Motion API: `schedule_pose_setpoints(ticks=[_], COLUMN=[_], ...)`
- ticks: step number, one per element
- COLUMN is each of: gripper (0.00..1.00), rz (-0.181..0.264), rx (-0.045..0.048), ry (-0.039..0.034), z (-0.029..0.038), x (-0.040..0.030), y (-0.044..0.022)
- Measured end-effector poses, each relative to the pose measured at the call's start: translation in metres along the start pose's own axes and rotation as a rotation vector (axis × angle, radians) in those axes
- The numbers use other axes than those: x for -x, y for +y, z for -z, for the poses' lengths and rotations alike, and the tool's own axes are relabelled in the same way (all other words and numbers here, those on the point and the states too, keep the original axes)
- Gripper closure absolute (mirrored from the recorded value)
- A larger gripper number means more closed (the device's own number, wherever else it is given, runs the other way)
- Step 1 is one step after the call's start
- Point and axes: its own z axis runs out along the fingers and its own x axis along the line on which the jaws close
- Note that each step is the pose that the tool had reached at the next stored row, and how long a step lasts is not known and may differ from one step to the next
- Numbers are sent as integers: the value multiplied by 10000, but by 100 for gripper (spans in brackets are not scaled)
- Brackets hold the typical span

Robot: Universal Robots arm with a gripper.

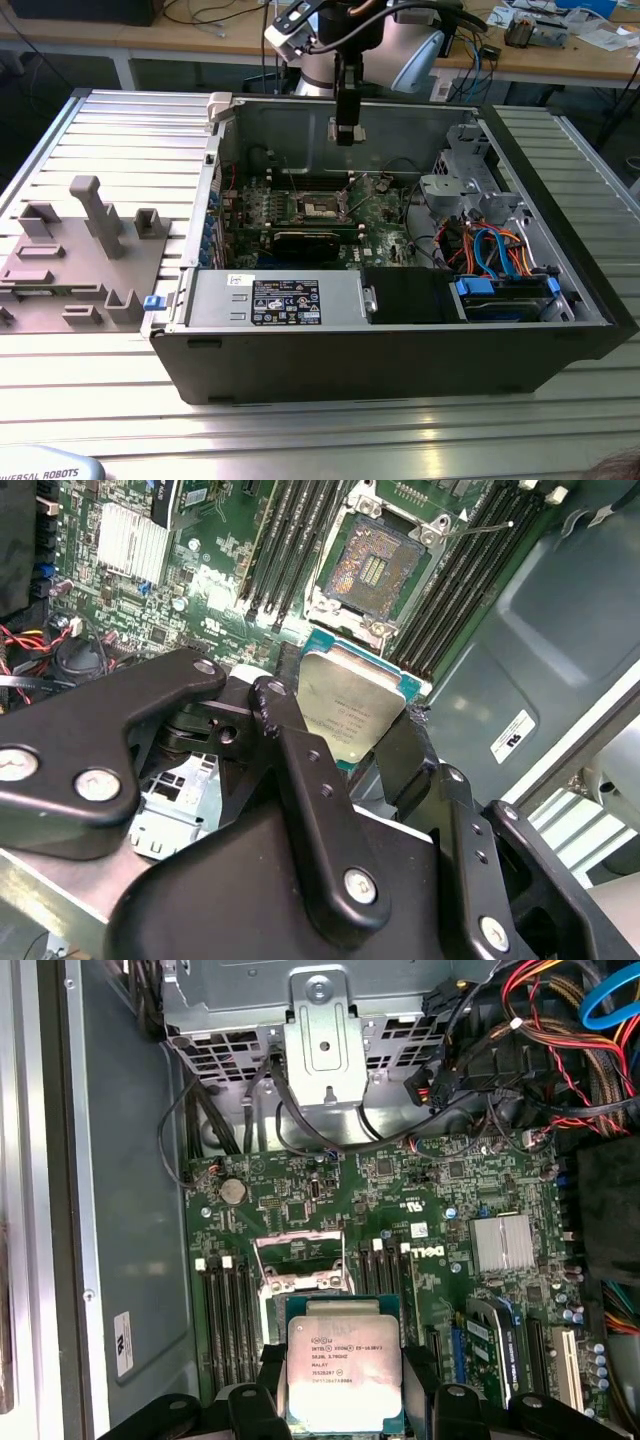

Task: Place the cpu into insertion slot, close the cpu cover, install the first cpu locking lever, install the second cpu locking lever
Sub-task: 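Place the cpu into insertion slot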

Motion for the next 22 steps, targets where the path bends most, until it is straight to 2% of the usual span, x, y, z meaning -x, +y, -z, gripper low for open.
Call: schedule_pose_setpoints(ticks=[22], gripper=[46], rz=[-553], rx=[-16], ry=[-39], z=[0], x=[0], y=[0])
